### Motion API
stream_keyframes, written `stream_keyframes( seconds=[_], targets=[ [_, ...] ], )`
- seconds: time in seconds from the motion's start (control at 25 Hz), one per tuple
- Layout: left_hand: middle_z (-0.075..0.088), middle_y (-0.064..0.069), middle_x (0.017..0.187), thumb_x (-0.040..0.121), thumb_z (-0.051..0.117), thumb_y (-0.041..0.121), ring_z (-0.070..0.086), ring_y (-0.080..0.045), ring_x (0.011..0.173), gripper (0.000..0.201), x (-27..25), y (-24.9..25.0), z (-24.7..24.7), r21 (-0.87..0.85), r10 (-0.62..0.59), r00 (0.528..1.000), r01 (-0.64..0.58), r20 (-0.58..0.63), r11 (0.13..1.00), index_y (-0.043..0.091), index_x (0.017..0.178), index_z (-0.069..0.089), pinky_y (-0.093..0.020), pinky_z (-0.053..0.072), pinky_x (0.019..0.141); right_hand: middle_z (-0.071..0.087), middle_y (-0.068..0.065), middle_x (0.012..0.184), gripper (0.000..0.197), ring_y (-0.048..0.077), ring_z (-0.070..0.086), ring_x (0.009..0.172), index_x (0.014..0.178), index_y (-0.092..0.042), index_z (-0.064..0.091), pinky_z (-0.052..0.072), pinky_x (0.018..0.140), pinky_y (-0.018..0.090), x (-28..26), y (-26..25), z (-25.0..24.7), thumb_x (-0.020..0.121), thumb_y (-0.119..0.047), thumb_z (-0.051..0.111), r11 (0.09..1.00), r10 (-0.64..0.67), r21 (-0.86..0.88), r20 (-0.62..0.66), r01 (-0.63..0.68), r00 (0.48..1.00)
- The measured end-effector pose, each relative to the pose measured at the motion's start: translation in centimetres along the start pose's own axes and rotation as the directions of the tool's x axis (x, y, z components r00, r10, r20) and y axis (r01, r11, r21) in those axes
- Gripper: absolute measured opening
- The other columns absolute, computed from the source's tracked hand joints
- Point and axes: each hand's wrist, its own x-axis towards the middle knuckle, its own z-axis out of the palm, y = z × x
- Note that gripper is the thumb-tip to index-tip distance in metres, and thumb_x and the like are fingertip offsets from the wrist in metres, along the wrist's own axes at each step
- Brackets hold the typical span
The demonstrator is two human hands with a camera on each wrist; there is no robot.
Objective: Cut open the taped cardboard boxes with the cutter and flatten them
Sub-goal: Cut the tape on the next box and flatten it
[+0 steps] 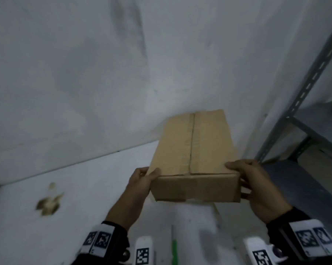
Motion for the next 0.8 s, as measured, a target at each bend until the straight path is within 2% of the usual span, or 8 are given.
stream_keyframes(
  seconds=[0.12,0.28,0.4,0.52,0.56,0.64,0.72,0.8],
  targets=[
    [0.067,-0.007,0.113,0.095,0.065,0.021,0.065,-0.020,0.101,0.021,-2.1,-2.7,-9.7,-0.002,0.009,0.997,-0.009,-0.073,1.000,0.011,0.113,0.061,-0.027,0.050,0.077,0.065,0.010,0.104,0.039,0.031,0.060,0.090,0.101,-0.017,0.055,0.045,0.073,0.041,-1.3,3.4,7.3,0.072,-0.023,0.080,0.987,0.161,-0.041,0.177,-0.156,0.971],
    [0.065,-0.008,0.118,0.093,0.067,0.022,0.063,-0.023,0.107,0.025,-3.7,-6.9,-18.0,0.019,-0.005,0.975,0.009,-0.224,1.000,0.012,0.114,0.058,-0.030,0.051,0.079,0.063,0.010,0.107,0.050,0.029,0.059,0.088,0.100,-0.017,0.048,0.045,0.066,0.036,-1.9,8.7,14.7,0.063,-0.025,0.081,0.948,0.310,-0.177,0.339,-0.263,0.888],
    [0.062,-0.007,0.127,0.085,0.077,0.032,0.061,-0.023,0.113,0.043,-4.1,-9.9,-21.2,0.080,-0.036,0.971,0.057,-0.236,0.995,0.015,0.119,0.057,-0.037,0.052,0.090,0.057,0.009,0.105,0.052,0.028,0.055,0.091,0.103,-0.018,0.044,0.043,0.070,0.038,-1.6,11.6,17.7,0.060,-0.020,0.075,0.926,0.361,-0.245,0.347,-0.287,0.866],
    [0.056,-0.006,0.136,0.081,0.083,0.029,0.055,-0.024,0.122,0.061,-4.0,-10.9,-22.2,0.127,-0.055,0.963,0.091,-0.266,0.988,0.014,0.131,0.051,-0.041,0.049,0.098,0.052,0.008,0.104,0.040,0.027,0.052,0.092,0.103,-0.016,0.044,0.043,0.077,0.042,-1.1,13.0,19.0,0.072,-0.014,0.070,0.906,0.382,-0.302,0.281,-0.297,0.880],
    [0.053,-0.007,0.140,0.081,0.083,0.023,0.053,-0.025,0.124,0.067,-3.7,-10.8,-22.1,0.122,-0.047,0.958,0.085,-0.283,0.989,0.016,0.137,0.048,-0.041,0.049,0.098,0.055,0.009,0.108,0.040,0.029,0.054,0.097,0.107,-0.014,0.047,0.046,0.080,0.045,-0.8,13.2,19.1,0.075,-0.018,0.071,0.903,0.388,-0.301,0.270,-0.305,0.881],
    [0.046,-0.007,0.147,0.080,0.083,0.020,0.048,-0.026,0.131,0.080,-2.9,-10.3,-21.9,0.133,-0.023,0.950,0.067,-0.310,0.989,0.021,0.147,0.040,-0.043,0.048,0.102,0.059,0.009,0.120,0.060,0.032,0.057,0.110,0.118,-0.019,0.054,0.049,0.088,0.049,0.0,13.5,18.8,0.068,-0.043,0.075,0.893,0.409,-0.307,0.247,-0.330,0.878],
    [0.041,-0.006,0.152,0.079,0.083,0.029,0.044,-0.026,0.135,0.089,-2.0,-9.6,-21.3,0.165,-0.009,0.948,0.065,-0.319,0.984,0.025,0.153,0.033,-0.046,0.046,0.106,0.060,0.009,0.123,0.077,0.032,0.057,0.113,0.122,-0.025,0.056,0.049,0.092,0.050,1.1,13.8,18.4,0.056,-0.061,0.073,0.880,0.426,-0.325,0.221,-0.346,0.877],
    [0.043,-0.004,0.152,0.077,0.083,0.042,0.048,-0.024,0.131,0.092,-1.0,-9.2,-20.5,0.234,-0.011,0.948,0.090,-0.317,0.968,0.027,0.152,0.032,-0.044,0.046,0.106,0.063,0.009,0.121,0.076,0.031,0.059,0.111,0.121,-0.024,0.058,0.047,0.096,0.050,0.9,13.5,18.4,0.058,-0.065,0.070,0.868,0.447,-0.338,0.215,-0.364,0.868]
  ],
)
